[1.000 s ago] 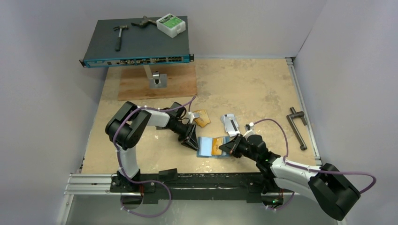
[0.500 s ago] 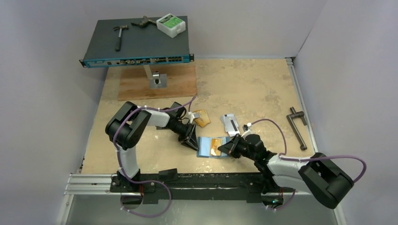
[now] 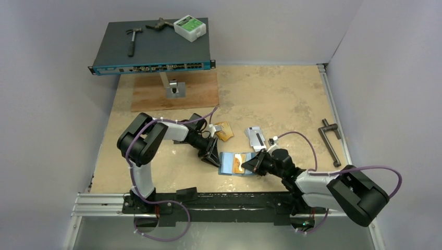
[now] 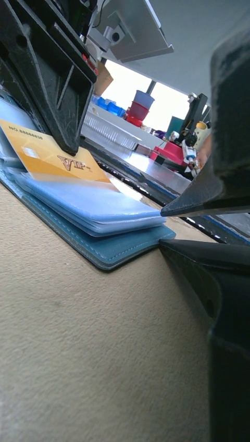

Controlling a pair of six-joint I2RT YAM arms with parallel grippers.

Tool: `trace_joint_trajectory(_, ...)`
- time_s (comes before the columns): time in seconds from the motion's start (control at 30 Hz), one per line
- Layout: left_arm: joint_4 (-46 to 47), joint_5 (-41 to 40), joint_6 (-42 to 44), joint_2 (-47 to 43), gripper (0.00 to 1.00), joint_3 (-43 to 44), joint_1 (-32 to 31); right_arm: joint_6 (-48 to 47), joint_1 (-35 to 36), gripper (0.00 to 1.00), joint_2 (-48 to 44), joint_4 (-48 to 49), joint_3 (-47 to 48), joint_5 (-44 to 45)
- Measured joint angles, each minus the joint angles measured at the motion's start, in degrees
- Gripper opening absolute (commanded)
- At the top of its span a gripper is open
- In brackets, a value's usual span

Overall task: Put the credit cards into the card holder
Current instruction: Insert the credit card into the card holder.

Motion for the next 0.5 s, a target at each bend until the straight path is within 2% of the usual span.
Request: trace_joint_trajectory(0.5, -0.4, -0.5, 0.2, 0.0, 0.19, 0.1, 0.0, -0.9, -0.1, 0.0, 9.6, 8.1, 0.3, -2.1)
